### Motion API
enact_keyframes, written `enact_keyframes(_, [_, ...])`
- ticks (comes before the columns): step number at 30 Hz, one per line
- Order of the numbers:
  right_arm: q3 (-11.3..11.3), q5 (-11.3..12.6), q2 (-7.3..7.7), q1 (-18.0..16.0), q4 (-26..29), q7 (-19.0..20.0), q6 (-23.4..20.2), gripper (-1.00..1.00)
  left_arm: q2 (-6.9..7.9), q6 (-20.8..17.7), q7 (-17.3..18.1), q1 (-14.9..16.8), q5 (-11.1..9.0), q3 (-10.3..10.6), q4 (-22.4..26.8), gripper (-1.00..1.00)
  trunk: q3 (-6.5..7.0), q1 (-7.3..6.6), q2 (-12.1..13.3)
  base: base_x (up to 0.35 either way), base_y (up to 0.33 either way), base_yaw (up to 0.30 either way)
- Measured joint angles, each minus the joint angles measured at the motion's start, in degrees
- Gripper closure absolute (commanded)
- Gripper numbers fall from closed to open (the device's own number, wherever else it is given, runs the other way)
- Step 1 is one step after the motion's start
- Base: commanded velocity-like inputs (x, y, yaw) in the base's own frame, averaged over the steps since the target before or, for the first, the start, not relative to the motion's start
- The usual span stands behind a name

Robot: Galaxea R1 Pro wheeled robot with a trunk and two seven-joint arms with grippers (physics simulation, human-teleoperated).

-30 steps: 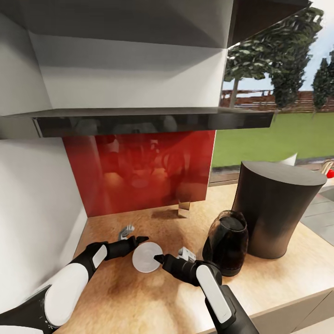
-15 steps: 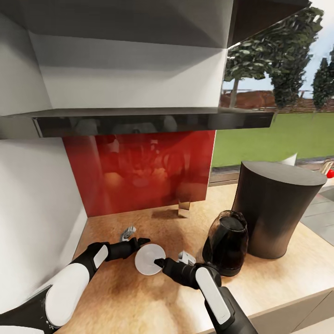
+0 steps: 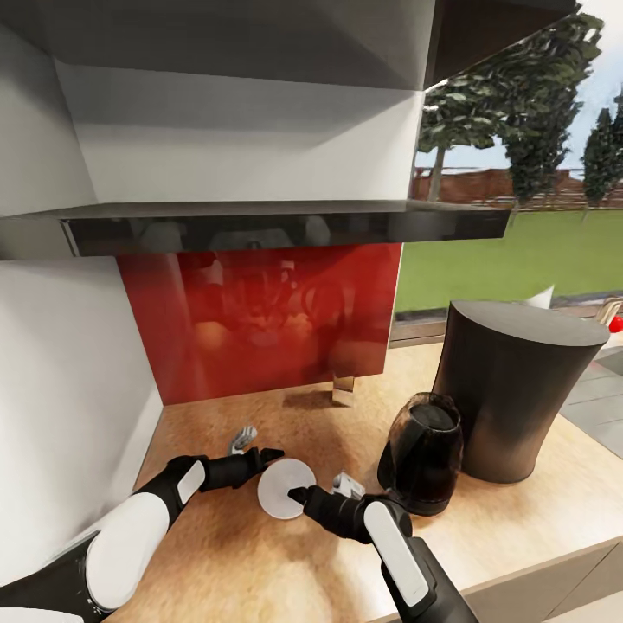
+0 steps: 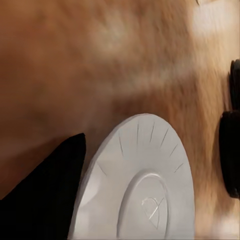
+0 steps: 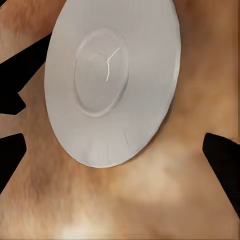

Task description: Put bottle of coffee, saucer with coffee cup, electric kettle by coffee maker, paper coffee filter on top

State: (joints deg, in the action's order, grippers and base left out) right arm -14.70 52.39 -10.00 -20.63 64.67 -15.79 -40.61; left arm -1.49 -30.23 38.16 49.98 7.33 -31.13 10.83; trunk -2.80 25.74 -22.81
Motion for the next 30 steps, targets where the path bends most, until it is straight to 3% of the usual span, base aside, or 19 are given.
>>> enact_keyframes(8, [-0.1,0.1,0.00,0.0,-0.4,-0.1,0.0,-1.00,-0.12,-0.2,4.5,0.0,0.1,0.0,-0.2,-1.00,0.00,0.00,0.0,0.000,0.000,0.000])
enact_keyframes(30, [-0.1,0.1,0.00,0.0,-2.5,-0.2,-0.1,-1.00,-1.19,0.1,4.9,0.0,0.1,-0.1,-3.8,-1.00,-0.01,0.00,0.0,0.000,0.000,0.000])
